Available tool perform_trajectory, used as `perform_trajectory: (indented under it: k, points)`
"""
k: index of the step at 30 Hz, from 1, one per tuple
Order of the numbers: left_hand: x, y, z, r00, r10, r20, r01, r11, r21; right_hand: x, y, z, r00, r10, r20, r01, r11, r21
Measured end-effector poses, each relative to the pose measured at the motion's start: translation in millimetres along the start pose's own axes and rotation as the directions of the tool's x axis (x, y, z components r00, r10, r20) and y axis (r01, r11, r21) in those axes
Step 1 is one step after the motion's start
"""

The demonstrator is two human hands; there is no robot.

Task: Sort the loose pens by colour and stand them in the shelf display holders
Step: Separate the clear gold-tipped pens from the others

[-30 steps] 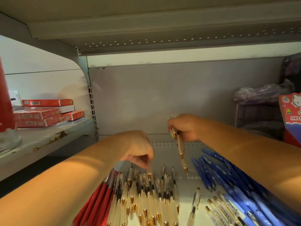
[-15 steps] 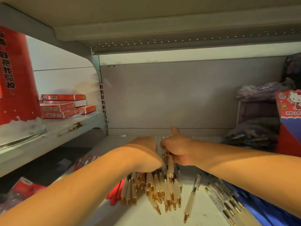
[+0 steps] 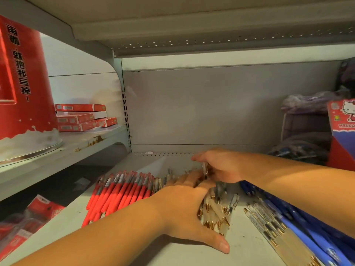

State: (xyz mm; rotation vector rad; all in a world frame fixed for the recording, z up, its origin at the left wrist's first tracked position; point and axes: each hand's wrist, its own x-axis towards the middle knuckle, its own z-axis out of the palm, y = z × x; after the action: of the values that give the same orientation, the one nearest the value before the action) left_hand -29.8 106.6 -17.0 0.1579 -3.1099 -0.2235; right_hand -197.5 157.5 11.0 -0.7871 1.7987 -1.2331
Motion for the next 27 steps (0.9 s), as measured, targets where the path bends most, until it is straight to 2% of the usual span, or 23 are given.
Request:
perform_trajectory:
  k: [3,5,7,12,19,23,27]
  points:
    - [0.6,1.5,1.5,1.000,-0.014,-0.014,0.015,0.996,0.085,2.3,3.0,-3.9,0.993,-0.107,-0.047,0.087,0.948,-0.305]
    - [0.0,1.7,1.2,1.000,-0.019,-0.014,0.020,0.992,0.123,8.3,2.6,-7.4,0.974,-0.213,-0.075,0.135,0.816,-0.562]
    - [-1.0,0.9,0.6,0.999,-0.036,0.002,0.035,0.992,0.121,17.0,-0.9,-14.1,0.962,-0.266,-0.065,0.155,0.723,-0.673]
    - [-1.9,-1.4,0.3,0.998,-0.057,0.013,0.055,0.993,0.107,31.8,-4.0,-25.9,0.962,-0.272,-0.017,0.184,0.694,-0.696]
    - [-2.2,-1.6,1.6,0.998,0.041,-0.038,-0.036,0.991,0.127,38.1,17.4,-20.7,0.965,-0.224,0.137,0.244,0.574,-0.782]
    - [-1.8,0.3,2.7,0.997,0.061,-0.051,-0.052,0.984,0.170,37.3,21.5,-16.2,0.965,-0.244,0.099,0.241,0.667,-0.705]
    - [-0.8,1.3,2.1,0.987,0.083,-0.135,-0.053,0.976,0.210,36.8,25.3,-15.0,0.951,-0.300,0.076,0.283,0.745,-0.605]
